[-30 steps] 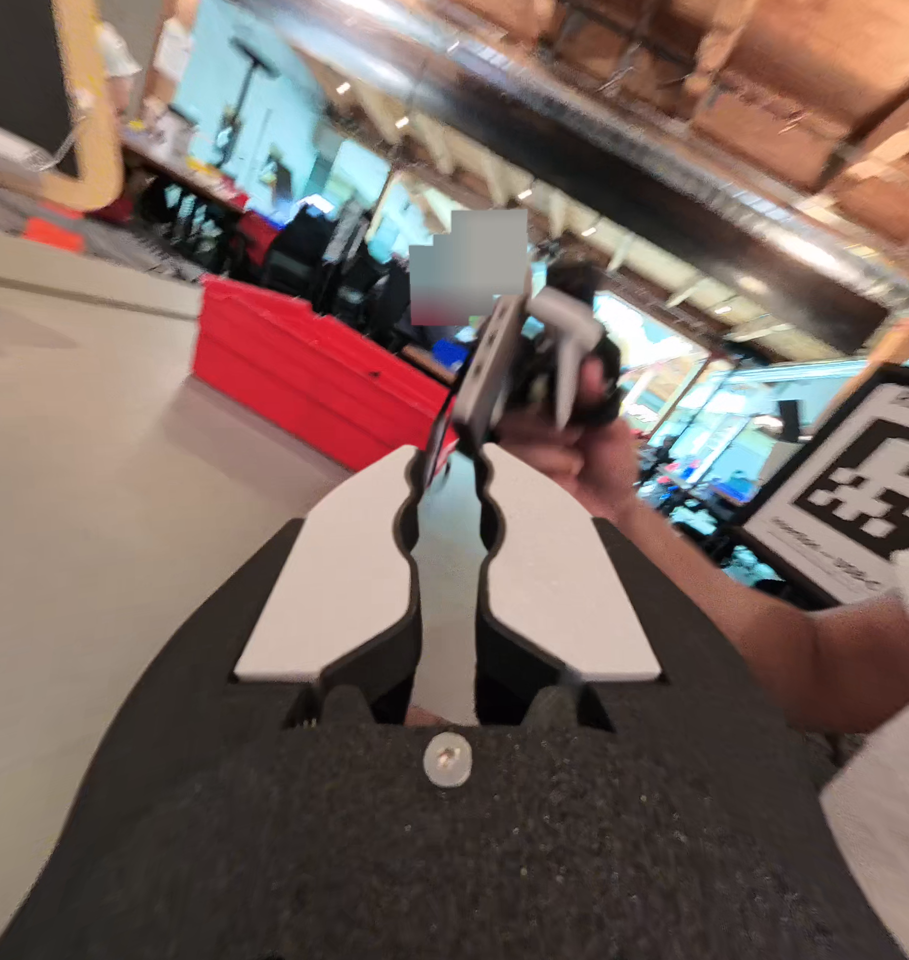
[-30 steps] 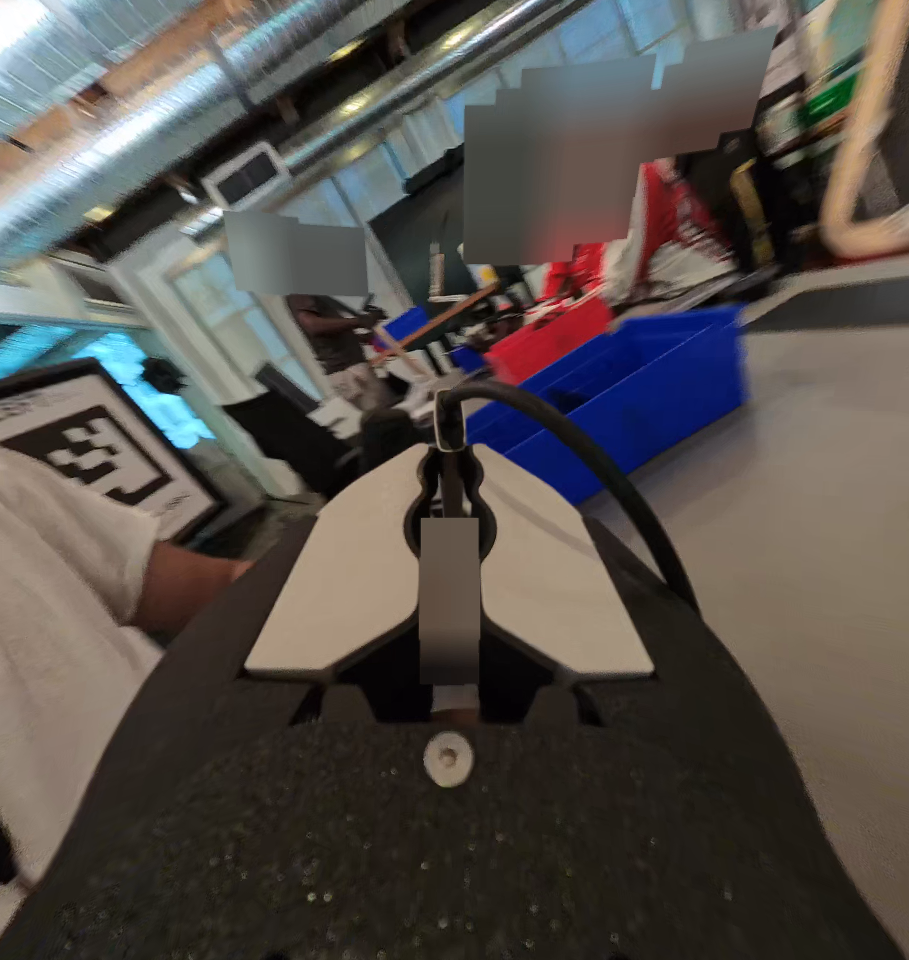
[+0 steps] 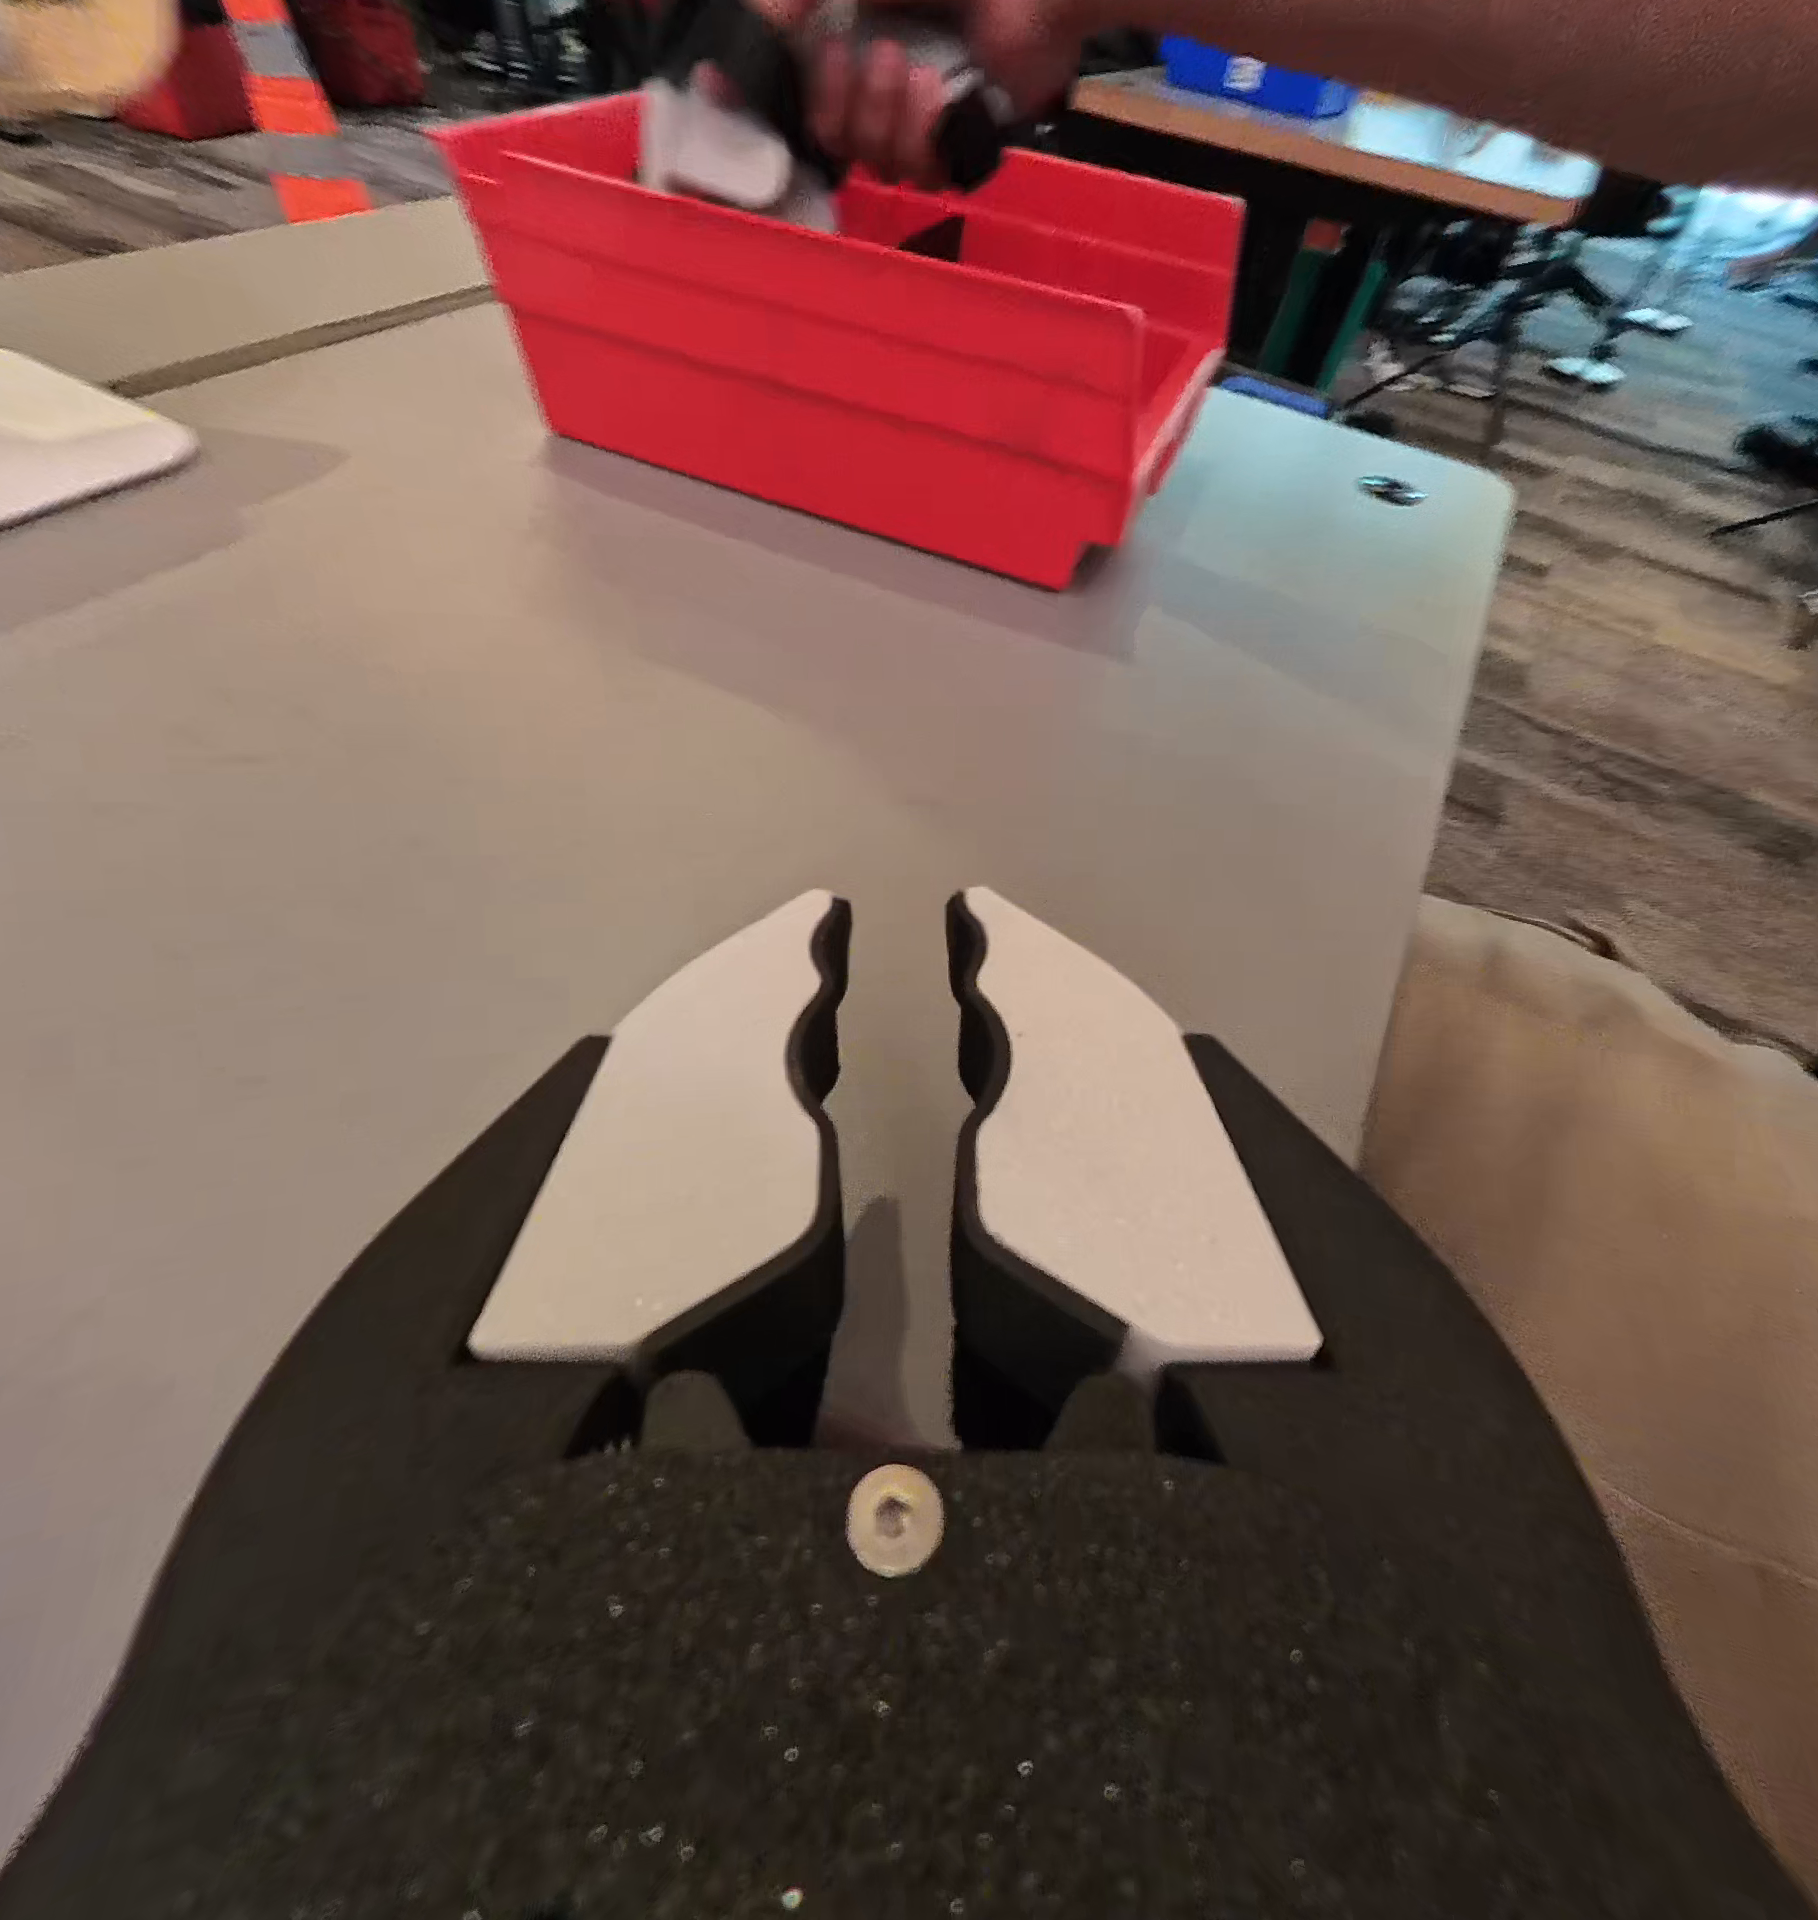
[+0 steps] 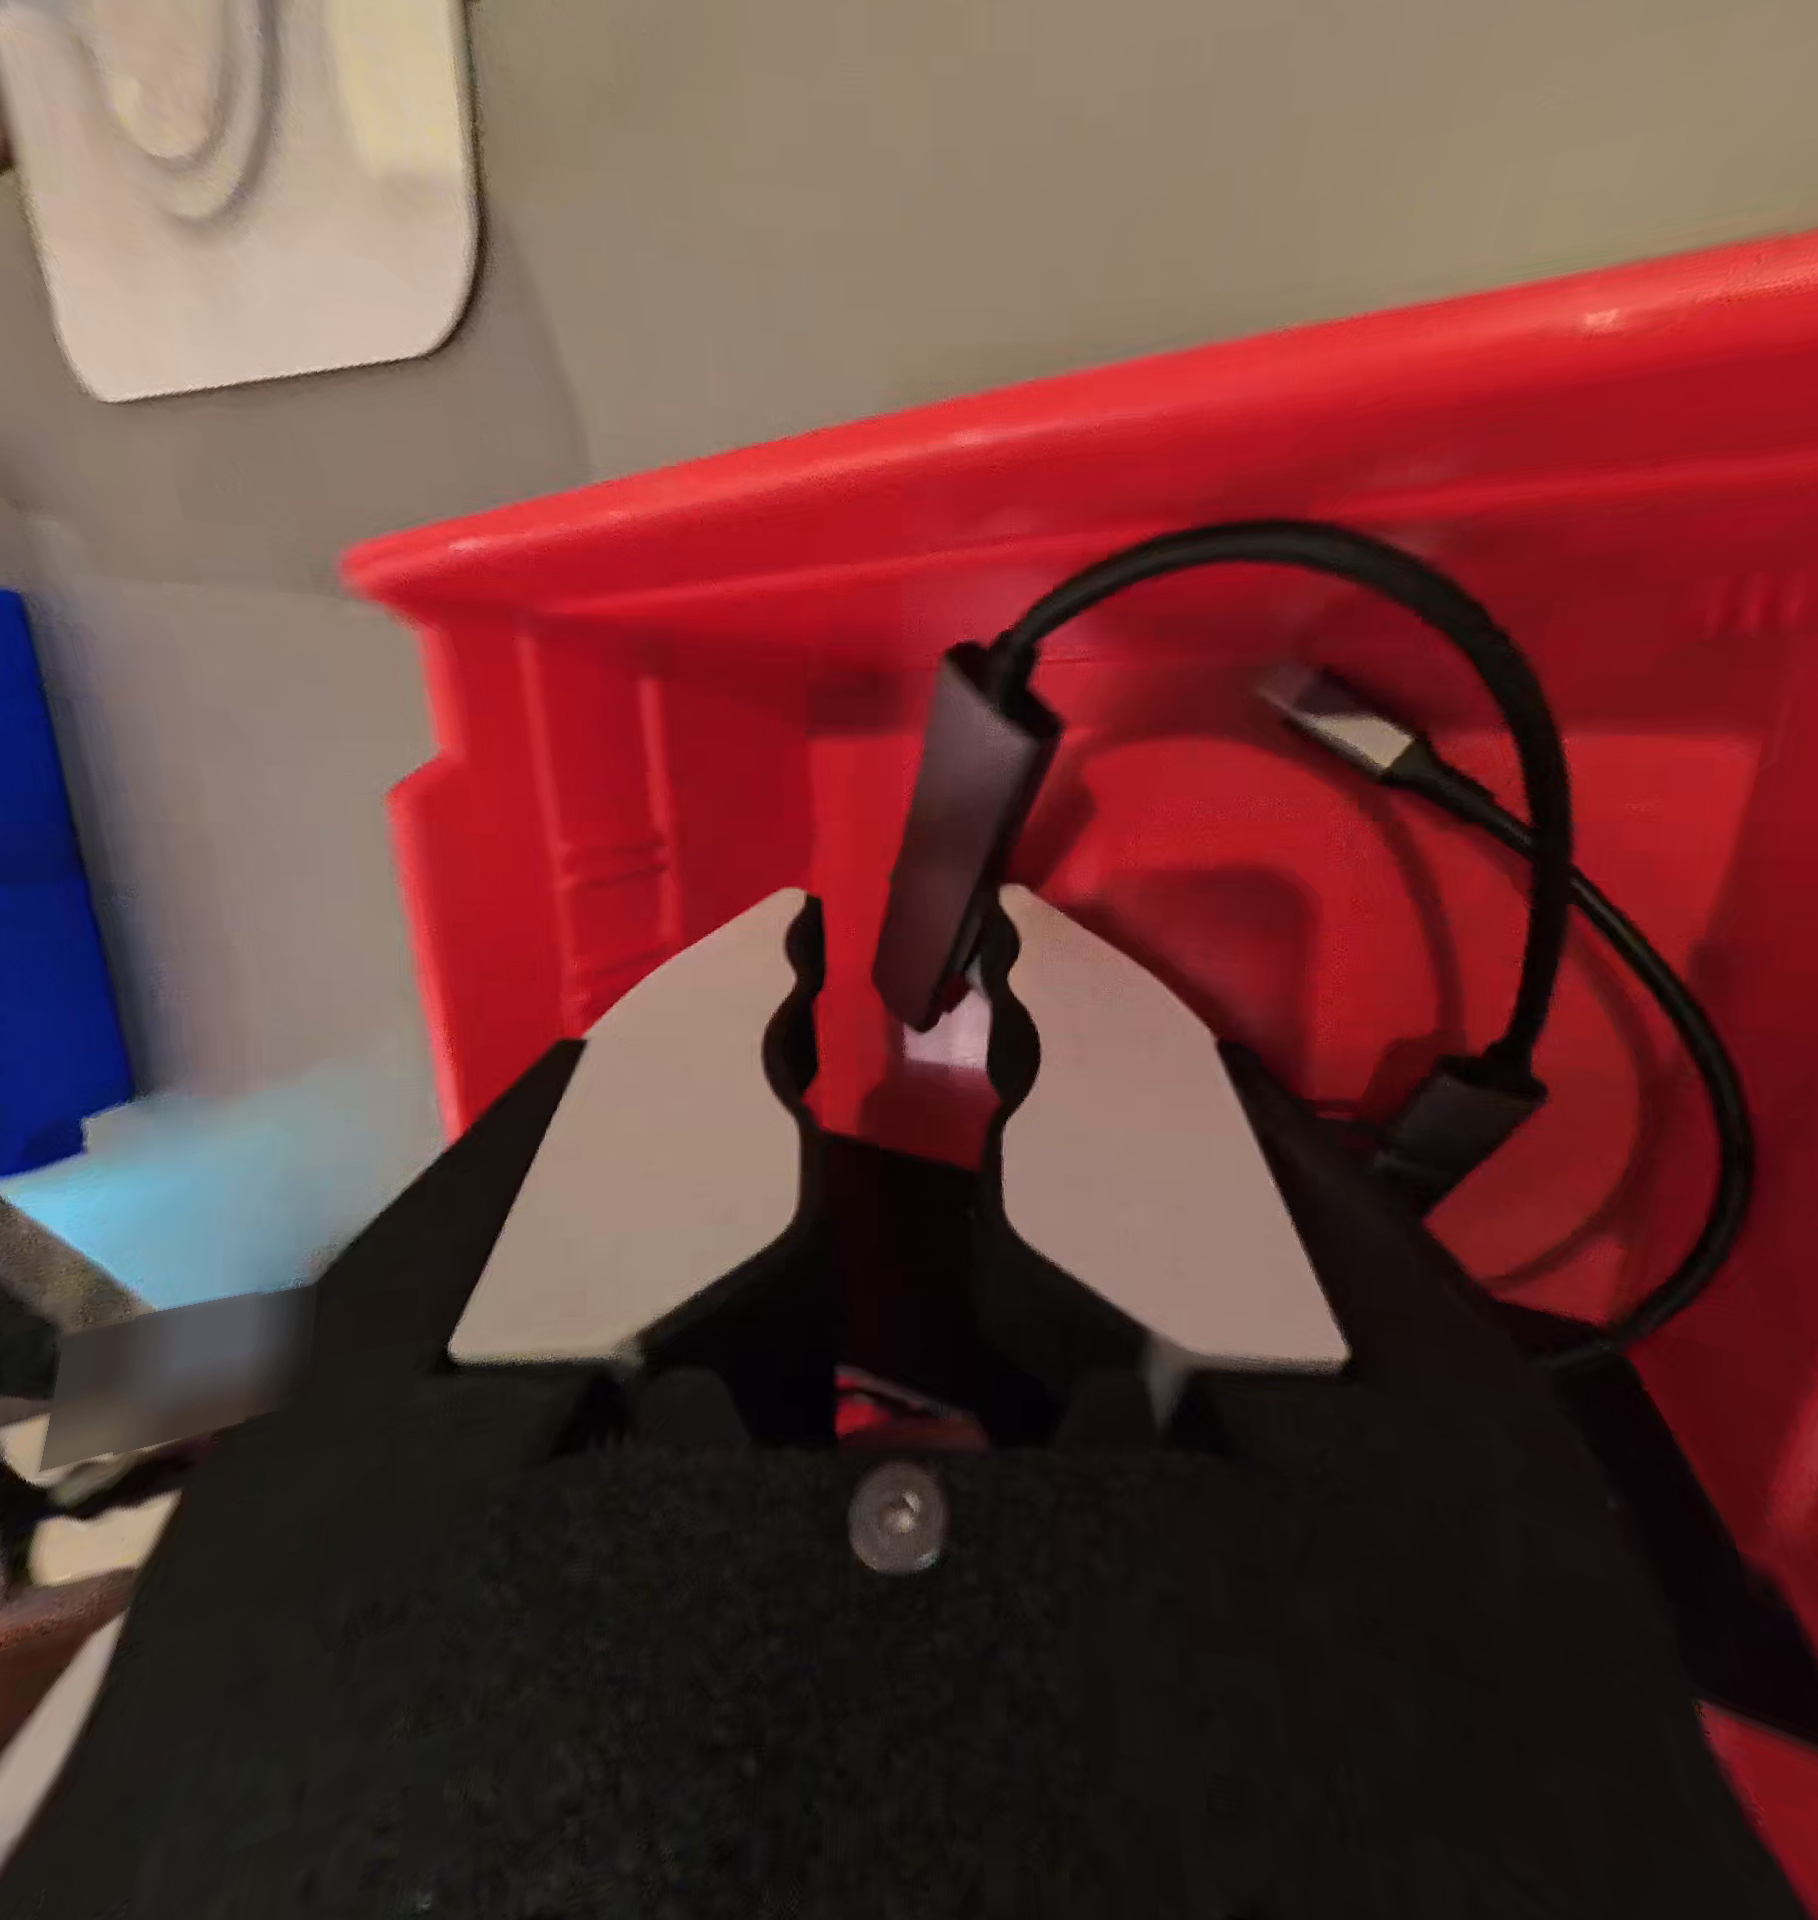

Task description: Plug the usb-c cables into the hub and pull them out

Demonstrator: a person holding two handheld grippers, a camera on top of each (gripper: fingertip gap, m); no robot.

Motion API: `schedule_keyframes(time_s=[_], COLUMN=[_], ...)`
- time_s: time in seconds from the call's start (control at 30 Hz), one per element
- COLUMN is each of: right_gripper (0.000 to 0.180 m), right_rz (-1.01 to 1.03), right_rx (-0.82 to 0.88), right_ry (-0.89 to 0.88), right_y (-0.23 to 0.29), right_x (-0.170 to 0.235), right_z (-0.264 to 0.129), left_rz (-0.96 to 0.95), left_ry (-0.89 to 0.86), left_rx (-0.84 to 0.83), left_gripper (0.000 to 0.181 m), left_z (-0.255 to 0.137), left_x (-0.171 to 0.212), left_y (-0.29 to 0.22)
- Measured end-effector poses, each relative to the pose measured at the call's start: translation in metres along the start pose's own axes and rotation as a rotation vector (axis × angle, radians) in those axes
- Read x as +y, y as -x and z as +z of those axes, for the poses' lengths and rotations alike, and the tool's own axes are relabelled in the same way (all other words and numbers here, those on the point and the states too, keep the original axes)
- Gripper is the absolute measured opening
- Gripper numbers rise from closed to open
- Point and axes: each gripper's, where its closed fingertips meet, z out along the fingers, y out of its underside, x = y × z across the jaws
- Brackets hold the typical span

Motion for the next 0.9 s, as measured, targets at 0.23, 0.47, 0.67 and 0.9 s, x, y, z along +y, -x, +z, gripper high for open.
schedule_keyframes(time_s=[0.23,0.47,0.67,0.9], right_gripper=[0.028,0.03,0.028,0.029], right_rz=[-0.517,-0.424,-0.333,-0.214], right_rx=[0.321,0.372,0.232,0.185], right_ry=[-0.683,-0.849,-0.83,-0.845], right_y=[0.061,0.061,0.031,-0.004], right_x=[0.05,0.204,0.237,0.239], right_z=[-0.138,-0.114,-0.098,-0.111], left_rz=[-0.042,-0.274,-0.329,-0.3], left_ry=[-0.098,-0.152,-0.105,-0.104], left_rx=[-0.43,-0.819,-0.814,-0.852], left_gripper=[0.04,0.041,0.037,0.034], left_z=[-0.097,-0.239,-0.261,-0.266], left_x=[-0.012,0.034,0.059,0.059], left_y=[0.066,0.124,0.146,0.156])
